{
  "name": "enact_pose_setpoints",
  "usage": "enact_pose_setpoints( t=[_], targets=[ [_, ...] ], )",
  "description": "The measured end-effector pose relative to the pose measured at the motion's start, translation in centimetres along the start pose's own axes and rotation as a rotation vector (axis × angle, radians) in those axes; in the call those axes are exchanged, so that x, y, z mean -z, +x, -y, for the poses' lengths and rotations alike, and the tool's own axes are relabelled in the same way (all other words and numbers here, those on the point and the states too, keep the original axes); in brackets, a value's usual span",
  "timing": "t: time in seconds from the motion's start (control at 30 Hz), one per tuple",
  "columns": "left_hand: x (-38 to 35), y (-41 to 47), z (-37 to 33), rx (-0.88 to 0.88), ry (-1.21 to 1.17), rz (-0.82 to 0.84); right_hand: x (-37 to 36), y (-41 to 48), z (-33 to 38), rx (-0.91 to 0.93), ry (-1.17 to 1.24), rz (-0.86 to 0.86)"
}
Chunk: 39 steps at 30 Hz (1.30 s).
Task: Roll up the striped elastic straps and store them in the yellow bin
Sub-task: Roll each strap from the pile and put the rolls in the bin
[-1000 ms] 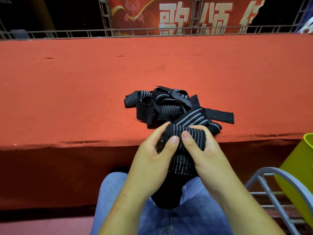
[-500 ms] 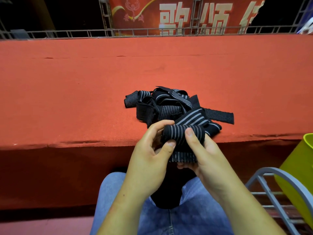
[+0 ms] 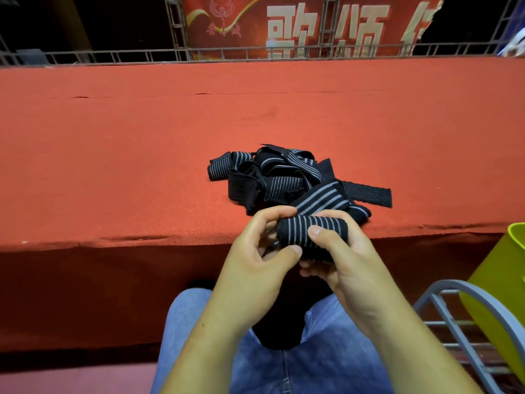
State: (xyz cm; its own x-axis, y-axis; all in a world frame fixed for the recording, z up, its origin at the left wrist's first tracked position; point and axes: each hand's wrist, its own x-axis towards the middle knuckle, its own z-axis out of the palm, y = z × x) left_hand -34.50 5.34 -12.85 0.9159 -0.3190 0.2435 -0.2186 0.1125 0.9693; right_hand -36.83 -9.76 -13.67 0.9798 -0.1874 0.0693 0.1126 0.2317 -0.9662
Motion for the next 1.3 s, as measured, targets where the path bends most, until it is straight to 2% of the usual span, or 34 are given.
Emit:
enact_pose_setpoints(
  t=[0.33,0.63,0.8,0.93,1.03,1.3],
  targets=[
    [0.1,0.4,0.3,0.050,0.039,-0.101,0.5,0.1,-0.1,0.041,-0.101,0.008],
    [0.4,0.6,0.8,0.071,0.020,-0.098,0.5,0.0,0.4,0.103,-0.223,0.011],
    [0.6,0.6,0.9,0.027,0.068,-0.124,1.2,0.1,0.6,0.039,-0.129,0.106],
    [0.2,0.5,0.7,0.012,0.076,-0.115,2.2,0.1,1.3,0.050,-0.186,0.122],
    [-0.4,0.8,0.8,0.063,0.017,-0.078,3.0,-0.2,1.8,0.115,-0.283,0.086],
    [-2.6,1.9,1.5,0.050,0.132,-0.003,5.8,-0.5,2.5,0.113,-0.327,0.066]
  ],
)
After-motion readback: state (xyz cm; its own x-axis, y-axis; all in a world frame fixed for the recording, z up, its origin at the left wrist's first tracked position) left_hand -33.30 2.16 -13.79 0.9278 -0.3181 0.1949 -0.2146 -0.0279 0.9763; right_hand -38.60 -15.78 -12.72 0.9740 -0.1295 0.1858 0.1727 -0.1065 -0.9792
